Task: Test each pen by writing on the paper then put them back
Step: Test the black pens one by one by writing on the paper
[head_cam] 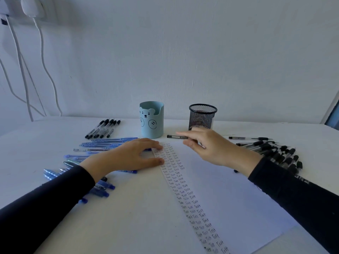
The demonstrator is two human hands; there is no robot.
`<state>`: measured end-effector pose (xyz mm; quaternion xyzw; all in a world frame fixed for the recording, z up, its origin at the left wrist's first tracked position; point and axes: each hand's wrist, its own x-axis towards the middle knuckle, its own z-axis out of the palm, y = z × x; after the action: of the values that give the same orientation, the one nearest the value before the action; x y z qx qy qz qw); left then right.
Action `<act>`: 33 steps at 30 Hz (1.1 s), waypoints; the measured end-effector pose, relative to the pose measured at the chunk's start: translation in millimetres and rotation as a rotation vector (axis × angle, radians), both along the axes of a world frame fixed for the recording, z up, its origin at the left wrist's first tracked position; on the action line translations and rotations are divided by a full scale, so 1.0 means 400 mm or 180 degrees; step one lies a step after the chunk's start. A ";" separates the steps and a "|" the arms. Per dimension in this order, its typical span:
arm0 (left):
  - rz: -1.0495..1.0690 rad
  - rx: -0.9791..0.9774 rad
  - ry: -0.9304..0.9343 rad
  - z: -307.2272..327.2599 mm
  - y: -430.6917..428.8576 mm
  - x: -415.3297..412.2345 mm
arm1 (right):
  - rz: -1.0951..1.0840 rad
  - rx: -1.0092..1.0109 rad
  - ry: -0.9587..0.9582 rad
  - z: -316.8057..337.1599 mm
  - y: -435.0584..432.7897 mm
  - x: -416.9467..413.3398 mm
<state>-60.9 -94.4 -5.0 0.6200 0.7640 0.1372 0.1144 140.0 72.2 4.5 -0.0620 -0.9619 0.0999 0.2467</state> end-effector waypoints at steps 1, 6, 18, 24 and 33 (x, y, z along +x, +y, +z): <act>0.0003 -0.0016 -0.0032 0.002 -0.002 -0.002 | -0.0021 -0.0038 -0.0137 -0.008 0.001 -0.004; -0.0006 -0.0032 -0.0060 0.011 -0.007 0.000 | 0.0066 -0.0504 -0.0441 -0.044 -0.014 -0.012; -0.0165 0.0325 -0.0400 0.018 0.005 0.001 | -0.2099 0.0056 0.0099 0.037 0.118 0.045; -0.0521 0.0879 -0.0092 -0.008 0.053 0.076 | -0.2884 0.0355 -0.1040 -0.002 0.233 0.100; -0.0449 0.2186 0.0205 0.018 0.050 0.041 | -0.2489 0.0731 0.0335 -0.005 0.235 0.104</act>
<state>-44.4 -74.4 2.2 0.6776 0.6318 0.3583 -0.1156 181.7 166.3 2.4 -0.3898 -0.8569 -0.1065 0.3202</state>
